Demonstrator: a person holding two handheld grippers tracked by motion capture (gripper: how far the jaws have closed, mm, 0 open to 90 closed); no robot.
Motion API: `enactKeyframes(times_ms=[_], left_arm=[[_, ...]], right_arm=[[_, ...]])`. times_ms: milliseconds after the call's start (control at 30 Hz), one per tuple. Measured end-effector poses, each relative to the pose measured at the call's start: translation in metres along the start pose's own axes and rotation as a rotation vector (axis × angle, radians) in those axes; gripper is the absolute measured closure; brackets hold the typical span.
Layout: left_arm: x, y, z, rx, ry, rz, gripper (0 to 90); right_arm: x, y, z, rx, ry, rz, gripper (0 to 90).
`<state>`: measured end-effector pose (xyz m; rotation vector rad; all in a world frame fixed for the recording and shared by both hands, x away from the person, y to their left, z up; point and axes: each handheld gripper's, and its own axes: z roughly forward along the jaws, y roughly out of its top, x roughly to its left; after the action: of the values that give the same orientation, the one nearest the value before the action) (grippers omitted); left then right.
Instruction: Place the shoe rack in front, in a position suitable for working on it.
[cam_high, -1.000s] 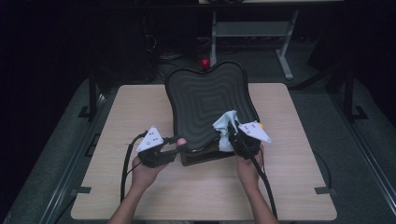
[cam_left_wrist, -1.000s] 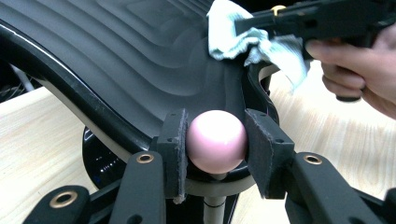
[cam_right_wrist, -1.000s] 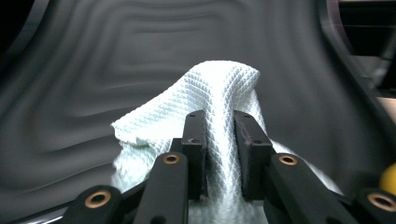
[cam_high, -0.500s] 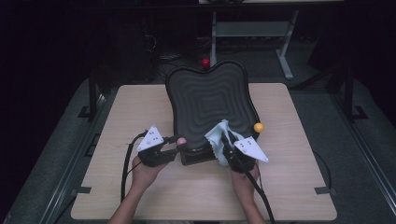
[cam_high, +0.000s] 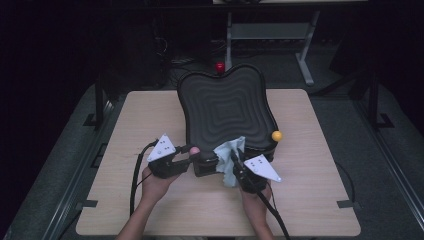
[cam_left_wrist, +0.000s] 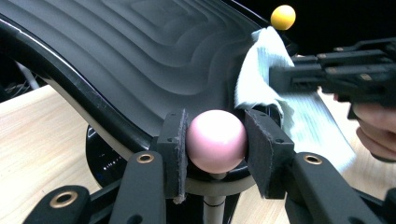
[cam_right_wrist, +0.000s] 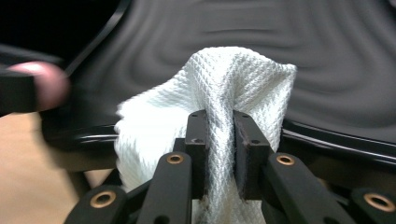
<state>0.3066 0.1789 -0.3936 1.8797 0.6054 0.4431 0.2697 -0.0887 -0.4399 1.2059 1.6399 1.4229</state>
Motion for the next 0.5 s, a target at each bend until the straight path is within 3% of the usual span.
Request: enactKeyframes(times_ms=[67, 133, 300, 367, 500], left_arm=[[-0.001, 0.000, 0.001, -0.003, 0.001, 0.002, 60.6], [-0.002, 0.000, 0.002, -0.003, 0.003, 0.000, 60.6], [0.000, 0.000, 0.002, -0.004, 0.004, -0.005, 60.6], [0.000, 0.000, 0.002, -0.004, 0.007, -0.003, 60.6], [-0.002, 0.000, 0.003, -0.007, 0.005, -0.002, 60.5]], right_arm=[[-0.010, 0.000, -0.001, -0.009, -0.029, 0.021, 78.0], [-0.012, 0.001, 0.000, -0.004, -0.026, 0.047, 78.0], [0.008, -0.003, 0.003, 0.012, 0.047, -0.004, 78.2], [0.005, -0.002, 0.004, 0.016, 0.056, 0.001, 78.1], [-0.005, 0.002, 0.007, 0.017, 0.016, 0.011, 78.0]])
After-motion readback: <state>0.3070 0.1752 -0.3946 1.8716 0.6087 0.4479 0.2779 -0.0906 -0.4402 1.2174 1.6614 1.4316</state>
